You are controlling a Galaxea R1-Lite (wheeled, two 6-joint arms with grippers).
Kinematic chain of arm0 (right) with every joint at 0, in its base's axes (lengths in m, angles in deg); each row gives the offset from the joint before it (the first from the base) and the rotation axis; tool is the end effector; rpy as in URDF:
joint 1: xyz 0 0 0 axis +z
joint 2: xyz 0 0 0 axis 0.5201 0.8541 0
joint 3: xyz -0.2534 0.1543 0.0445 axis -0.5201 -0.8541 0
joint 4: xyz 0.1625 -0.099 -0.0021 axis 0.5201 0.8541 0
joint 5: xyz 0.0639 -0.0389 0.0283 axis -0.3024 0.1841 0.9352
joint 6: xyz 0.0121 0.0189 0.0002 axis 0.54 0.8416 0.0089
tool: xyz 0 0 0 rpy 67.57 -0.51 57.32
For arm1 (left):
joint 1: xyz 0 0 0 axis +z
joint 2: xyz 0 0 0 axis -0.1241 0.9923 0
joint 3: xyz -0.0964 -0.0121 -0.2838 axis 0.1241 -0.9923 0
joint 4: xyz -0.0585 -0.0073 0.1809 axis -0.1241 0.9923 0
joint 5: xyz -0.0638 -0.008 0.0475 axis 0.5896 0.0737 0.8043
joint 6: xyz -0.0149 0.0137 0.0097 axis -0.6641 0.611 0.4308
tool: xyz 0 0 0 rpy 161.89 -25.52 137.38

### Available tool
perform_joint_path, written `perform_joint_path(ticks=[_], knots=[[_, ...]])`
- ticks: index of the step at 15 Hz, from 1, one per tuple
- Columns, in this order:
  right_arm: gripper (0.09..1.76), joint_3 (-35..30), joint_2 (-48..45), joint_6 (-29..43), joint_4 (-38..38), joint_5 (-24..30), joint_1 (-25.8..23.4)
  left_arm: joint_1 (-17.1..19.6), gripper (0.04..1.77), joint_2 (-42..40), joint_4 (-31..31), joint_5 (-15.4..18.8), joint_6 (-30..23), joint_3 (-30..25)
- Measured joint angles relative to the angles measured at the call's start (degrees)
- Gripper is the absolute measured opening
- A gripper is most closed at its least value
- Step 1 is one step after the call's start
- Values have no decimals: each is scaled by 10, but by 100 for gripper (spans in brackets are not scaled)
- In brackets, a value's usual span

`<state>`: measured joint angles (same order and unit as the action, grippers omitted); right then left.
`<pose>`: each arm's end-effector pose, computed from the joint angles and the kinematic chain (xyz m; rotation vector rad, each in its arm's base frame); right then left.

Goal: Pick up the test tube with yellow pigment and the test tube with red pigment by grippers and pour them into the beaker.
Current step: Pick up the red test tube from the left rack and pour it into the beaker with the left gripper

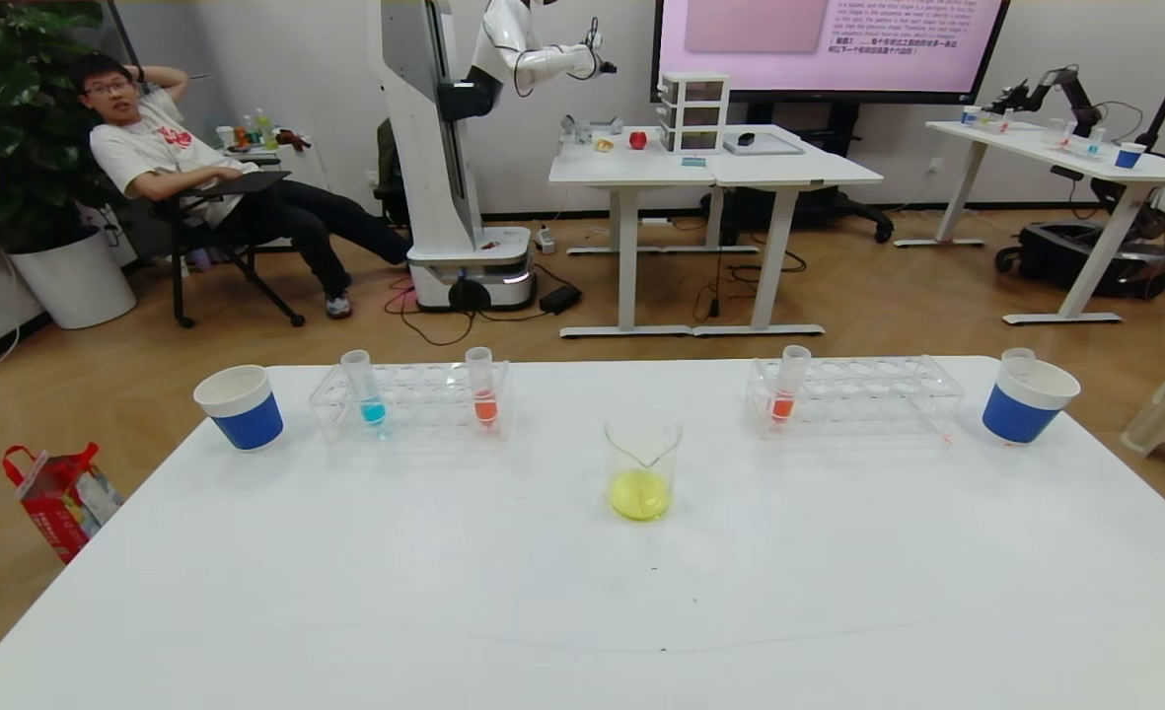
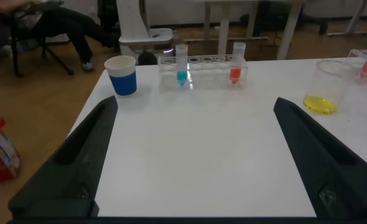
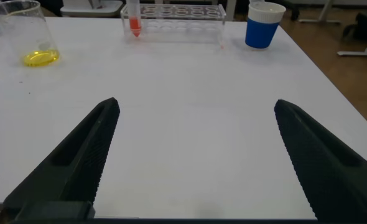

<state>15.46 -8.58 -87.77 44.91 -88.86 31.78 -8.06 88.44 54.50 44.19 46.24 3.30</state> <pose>-0.0229 -0.0003 0.0751 0.0093 0.0025 0.0025 -0.0089 -0.0002 0.1704 0.0201 -0.0685 -0.0270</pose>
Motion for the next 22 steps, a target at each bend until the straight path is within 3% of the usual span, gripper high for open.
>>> perform_joint_path(ticks=[4,10,13,19,22], knots=[[174,0,0,0,0,0,0,-2,175,207,-167,1,1,54],[174,0,0,0,0,0,0,-23,175,520,-431,-14,-12,63],[174,0,0,0,0,0,0,-58,175,644,-543,-58,-18,61],[174,0,0,0,0,0,0,-163,175,876,-788,-173,-18,75],[174,0,0,0,0,0,0,-198,175,965,-822,-209,-21,118]])
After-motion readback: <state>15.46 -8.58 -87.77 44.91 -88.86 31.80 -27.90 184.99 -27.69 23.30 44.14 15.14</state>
